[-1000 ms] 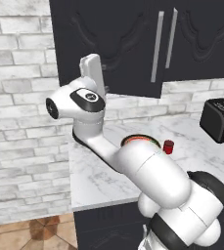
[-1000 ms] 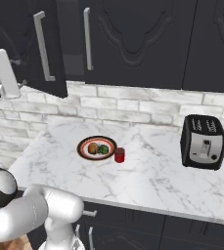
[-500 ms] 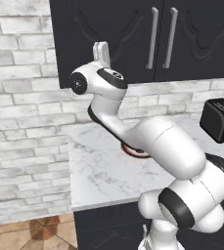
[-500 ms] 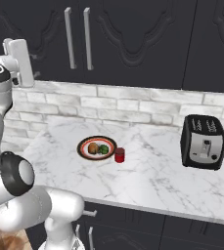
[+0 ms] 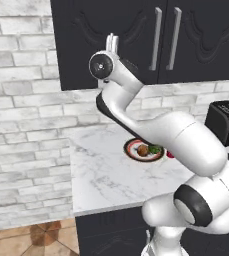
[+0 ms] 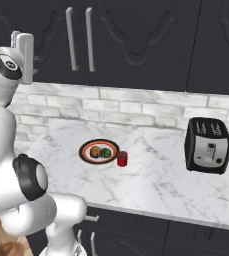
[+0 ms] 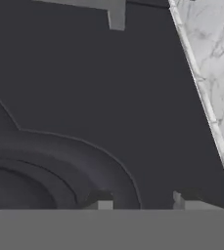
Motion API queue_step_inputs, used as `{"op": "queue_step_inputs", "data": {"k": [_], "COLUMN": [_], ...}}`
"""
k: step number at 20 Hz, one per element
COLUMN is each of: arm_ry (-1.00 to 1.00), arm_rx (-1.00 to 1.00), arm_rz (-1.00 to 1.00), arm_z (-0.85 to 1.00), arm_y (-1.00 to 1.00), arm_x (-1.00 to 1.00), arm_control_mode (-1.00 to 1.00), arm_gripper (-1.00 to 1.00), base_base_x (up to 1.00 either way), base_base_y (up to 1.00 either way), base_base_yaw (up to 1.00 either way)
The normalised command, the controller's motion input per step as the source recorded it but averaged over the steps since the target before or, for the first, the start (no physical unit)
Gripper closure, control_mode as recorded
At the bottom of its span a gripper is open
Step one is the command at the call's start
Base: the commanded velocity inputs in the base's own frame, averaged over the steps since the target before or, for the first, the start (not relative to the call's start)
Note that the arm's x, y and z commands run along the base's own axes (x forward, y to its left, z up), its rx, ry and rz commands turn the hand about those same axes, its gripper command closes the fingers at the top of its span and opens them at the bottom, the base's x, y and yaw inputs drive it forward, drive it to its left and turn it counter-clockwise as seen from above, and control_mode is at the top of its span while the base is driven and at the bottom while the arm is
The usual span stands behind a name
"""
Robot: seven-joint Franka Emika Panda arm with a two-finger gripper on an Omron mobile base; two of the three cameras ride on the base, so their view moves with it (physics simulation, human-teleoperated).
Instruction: Pick the avocado and bread from the counter and place them on the plate. Then pick the jam from the cabinet and place it next to the plate. Lastly close the cabinet door.
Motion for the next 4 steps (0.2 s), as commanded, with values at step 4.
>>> {"op": "queue_step_inputs", "data": {"k": [4], "arm_ry": [0.05], "arm_rx": [0.15], "arm_rz": [0.20], "arm_z": [-0.10], "arm_y": [-1.00], "arm_x": [0.72], "arm_control_mode": [-1.00], "arm_gripper": [-1.00], "base_base_x": [0.00], "base_base_y": [0.00], "base_base_yaw": [0.00]}}
